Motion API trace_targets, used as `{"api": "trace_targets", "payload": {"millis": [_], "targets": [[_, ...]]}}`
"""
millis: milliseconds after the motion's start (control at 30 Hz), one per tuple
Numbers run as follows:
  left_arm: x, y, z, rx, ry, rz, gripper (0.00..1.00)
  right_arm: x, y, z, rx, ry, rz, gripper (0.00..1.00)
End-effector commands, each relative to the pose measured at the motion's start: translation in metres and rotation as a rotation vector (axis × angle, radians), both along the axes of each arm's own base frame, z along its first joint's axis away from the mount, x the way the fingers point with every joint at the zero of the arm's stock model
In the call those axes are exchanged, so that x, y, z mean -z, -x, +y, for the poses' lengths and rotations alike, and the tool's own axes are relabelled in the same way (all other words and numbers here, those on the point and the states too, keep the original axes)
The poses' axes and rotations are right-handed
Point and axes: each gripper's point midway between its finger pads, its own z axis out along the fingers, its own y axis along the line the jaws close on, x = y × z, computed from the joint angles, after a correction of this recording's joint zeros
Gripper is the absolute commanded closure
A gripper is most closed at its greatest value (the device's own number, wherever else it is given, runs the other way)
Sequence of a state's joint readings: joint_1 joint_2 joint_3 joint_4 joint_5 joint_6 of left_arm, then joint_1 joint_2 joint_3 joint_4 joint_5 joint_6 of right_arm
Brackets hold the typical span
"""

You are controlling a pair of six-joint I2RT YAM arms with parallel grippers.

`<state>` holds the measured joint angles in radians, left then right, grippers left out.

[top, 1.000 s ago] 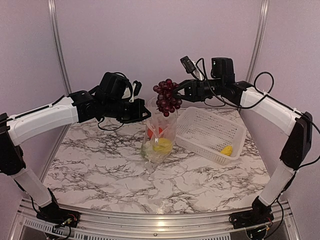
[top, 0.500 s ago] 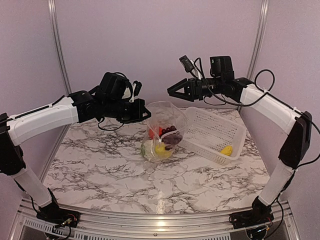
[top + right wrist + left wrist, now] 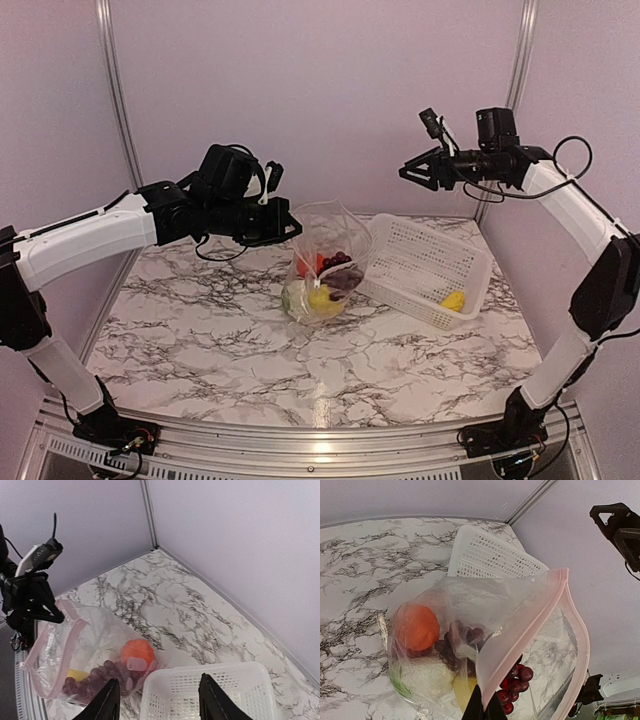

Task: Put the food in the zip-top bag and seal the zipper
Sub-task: Pick up the fake fruit from the bin.

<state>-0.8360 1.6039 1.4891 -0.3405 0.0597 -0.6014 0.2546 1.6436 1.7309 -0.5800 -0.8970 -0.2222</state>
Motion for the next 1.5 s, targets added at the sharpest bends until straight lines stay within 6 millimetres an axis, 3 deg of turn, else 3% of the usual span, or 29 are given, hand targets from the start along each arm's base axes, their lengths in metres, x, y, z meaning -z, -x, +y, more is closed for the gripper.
{"api": "trace_targets", "payload": {"millis": [0, 100, 300, 567, 633, 1000, 1200, 1333, 1467], "targets": [[-0.009, -0.006, 0.001, -0.001, 0.01, -0.031, 1.0, 0.052, -0.013, -0.058, 0.22, 0.335, -0.089, 0.5], [-0.011, -0.006, 0.0, -0.001, 0.013, -0.034, 1.0, 0.093, -0.012, -0.087, 0.286, 0.535, -0.111, 0.52], [-0.007, -0.006, 0.001, 0.0, 0.007, -0.024, 1.0, 0.164, 0.009, -0.135, 0.213, 0.916, -0.077, 0.52], [-0.005, -0.004, 0.001, 0.0, 0.015, -0.018, 1.0, 0.234, 0.054, -0.167, -0.088, 1.185, -0.034, 0.34], [-0.005, -0.003, 0.002, -0.001, 0.017, -0.017, 1.0, 0.242, 0.062, -0.166, -0.162, 1.192, -0.036, 0.3], [-0.009, 0.002, 0.008, -0.007, 0.028, -0.02, 1.0, 0.294, 0.055, -0.182, -0.312, 1.331, 0.002, 0.25], [-0.009, 0.004, 0.012, -0.015, 0.028, -0.023, 1.0, 0.312, 0.056, -0.183, -0.386, 1.348, 0.04, 0.24], [-0.009, 0.004, 0.013, -0.017, 0.027, -0.024, 1.0, 0.324, 0.049, -0.182, -0.382, 1.347, 0.053, 0.24], [-0.009, 0.004, 0.012, -0.015, 0.028, -0.024, 1.0, 0.326, 0.031, -0.173, -0.326, 1.28, 0.077, 0.33]]}}
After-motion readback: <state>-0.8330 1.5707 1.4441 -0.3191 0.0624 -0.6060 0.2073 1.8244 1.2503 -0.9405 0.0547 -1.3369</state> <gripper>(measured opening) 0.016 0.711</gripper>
